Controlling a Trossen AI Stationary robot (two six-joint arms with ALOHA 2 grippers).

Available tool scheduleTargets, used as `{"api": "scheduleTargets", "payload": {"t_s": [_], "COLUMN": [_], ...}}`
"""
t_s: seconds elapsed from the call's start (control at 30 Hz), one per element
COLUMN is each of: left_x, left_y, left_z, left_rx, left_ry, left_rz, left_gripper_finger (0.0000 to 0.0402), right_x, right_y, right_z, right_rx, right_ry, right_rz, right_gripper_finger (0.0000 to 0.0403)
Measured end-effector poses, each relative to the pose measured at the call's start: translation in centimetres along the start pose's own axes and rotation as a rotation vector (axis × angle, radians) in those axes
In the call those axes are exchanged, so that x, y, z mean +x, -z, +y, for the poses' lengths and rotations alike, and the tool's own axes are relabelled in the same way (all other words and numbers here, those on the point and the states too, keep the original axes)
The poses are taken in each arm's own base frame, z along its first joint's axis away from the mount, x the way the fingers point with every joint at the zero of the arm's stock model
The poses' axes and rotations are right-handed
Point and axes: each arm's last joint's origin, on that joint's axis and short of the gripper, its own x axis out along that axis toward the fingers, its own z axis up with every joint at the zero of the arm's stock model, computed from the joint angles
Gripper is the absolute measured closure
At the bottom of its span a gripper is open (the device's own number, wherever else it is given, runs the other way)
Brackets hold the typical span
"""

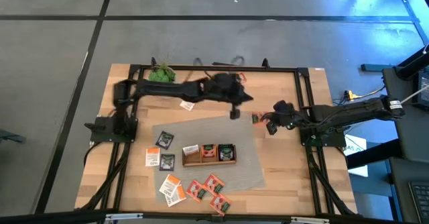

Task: Pick & Place Tea
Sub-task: Put the orange tea bag into the middle section of the wooden organizer

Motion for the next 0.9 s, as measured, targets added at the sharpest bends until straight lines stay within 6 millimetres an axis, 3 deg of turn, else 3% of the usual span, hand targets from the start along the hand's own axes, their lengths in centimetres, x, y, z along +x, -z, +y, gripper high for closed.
{"api": "scheduleTargets", "payload": {"t_s": [0.13,0.27,0.53,0.73,0.9], "left_x": [-2.8,-3.8,-3.8,-3.8,-3.8], "left_y": [0.7,2.1,3.7,3.6,3.2], "left_z": [0.2,-0.6,-1.5,-1.4,-1.5], "left_rx": [-0.087,-0.147,-0.324,-0.334,-0.379], "left_ry": [-0.007,0.018,0.007,-0.009,-0.005], "left_rz": [0.004,0.004,0.035,0.023,-0.020], "left_gripper_finger": [0.0399,0.0393,0.0364,0.0308,0.0286], "right_x": [-1.3,-2.2,-2.3,-2.1,-1.5], "right_y": [-1.7,-3.1,-3.9,-5.0,-5.5], "right_z": [0.4,0.9,1.4,2.5,3.4], "right_rx": [-0.085,-0.135,-0.168,-0.174,-0.208], "right_ry": [0.043,0.082,0.108,0.060,0.038], "right_rz": [-0.092,-0.173,-0.244,-0.340,-0.387], "right_gripper_finger": [0.0401,0.0401,0.0401,0.0400,0.0400]}}
